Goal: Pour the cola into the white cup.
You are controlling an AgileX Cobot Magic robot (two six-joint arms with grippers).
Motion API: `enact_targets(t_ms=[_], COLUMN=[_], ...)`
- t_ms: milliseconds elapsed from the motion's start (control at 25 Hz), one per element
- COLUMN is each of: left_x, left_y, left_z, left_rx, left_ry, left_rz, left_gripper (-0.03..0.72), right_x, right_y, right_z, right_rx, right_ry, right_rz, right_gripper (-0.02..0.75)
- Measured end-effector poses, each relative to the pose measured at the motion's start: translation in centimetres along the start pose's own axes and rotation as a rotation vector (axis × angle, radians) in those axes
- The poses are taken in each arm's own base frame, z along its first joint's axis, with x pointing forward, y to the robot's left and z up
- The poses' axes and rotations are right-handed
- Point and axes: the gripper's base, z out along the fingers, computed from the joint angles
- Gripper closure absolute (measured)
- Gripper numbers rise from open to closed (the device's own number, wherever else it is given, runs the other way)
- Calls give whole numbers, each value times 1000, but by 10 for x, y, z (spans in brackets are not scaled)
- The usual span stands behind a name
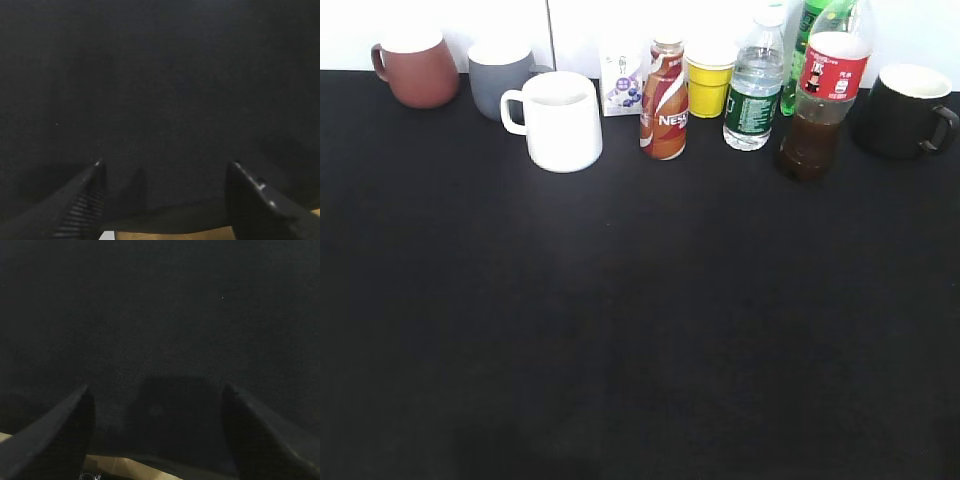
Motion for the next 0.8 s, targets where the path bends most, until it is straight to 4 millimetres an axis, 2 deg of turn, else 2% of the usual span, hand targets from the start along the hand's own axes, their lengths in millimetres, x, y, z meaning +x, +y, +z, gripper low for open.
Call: enact_targets(t_ms=[440, 600, 800], left_x=[0, 0, 3], left_y=[0, 0, 0], left_z=[0, 0, -6], left_rx=[1, 0, -110], left_ry=[-4, -4, -60], left_rz=[0, -2, -89], left_gripper=[134, 181, 196], right_x=[0, 0, 3], right_y=[0, 0, -4], right_z=[0, 0, -7], right_rx=[0, 5, 233], right_ry=[1, 0, -75], right_rz=[2, 5, 160], right_gripper=[143, 144, 144])
